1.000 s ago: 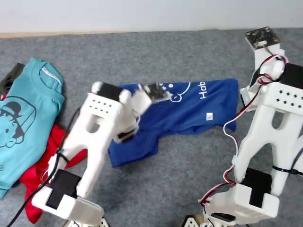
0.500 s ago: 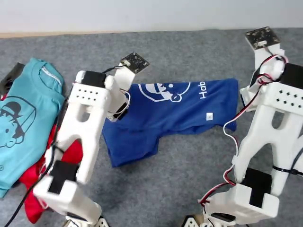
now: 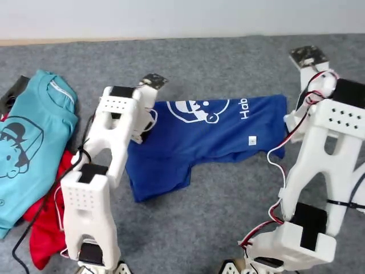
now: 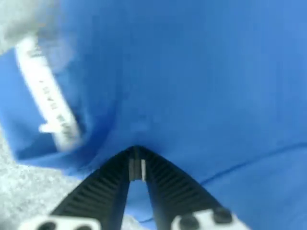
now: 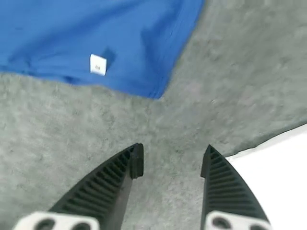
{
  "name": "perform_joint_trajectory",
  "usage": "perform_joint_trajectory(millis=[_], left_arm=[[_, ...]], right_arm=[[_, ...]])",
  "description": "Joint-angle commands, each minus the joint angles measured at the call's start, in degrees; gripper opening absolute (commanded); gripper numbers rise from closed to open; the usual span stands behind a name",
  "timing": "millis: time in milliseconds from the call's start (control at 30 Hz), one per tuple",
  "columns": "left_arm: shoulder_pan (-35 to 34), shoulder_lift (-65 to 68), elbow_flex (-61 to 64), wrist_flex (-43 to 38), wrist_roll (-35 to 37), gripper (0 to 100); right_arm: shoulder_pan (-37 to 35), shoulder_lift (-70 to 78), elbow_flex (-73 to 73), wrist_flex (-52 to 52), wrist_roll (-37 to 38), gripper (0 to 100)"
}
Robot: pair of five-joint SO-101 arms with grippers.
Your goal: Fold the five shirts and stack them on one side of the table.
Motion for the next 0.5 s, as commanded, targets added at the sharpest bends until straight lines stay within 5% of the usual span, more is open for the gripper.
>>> perform_joint_trajectory(millis=[0,467], left_arm=[[-0.5,1.3,-2.6,-0.5,0.8,0],[0.6,4.9,-4.4,-0.3,2.7,0]], right_arm=[[-2.1,-2.3,1.0,2.0,-2.5,20.5],[-8.0,-2.3,9.3,-8.8,-4.0,20.5]])
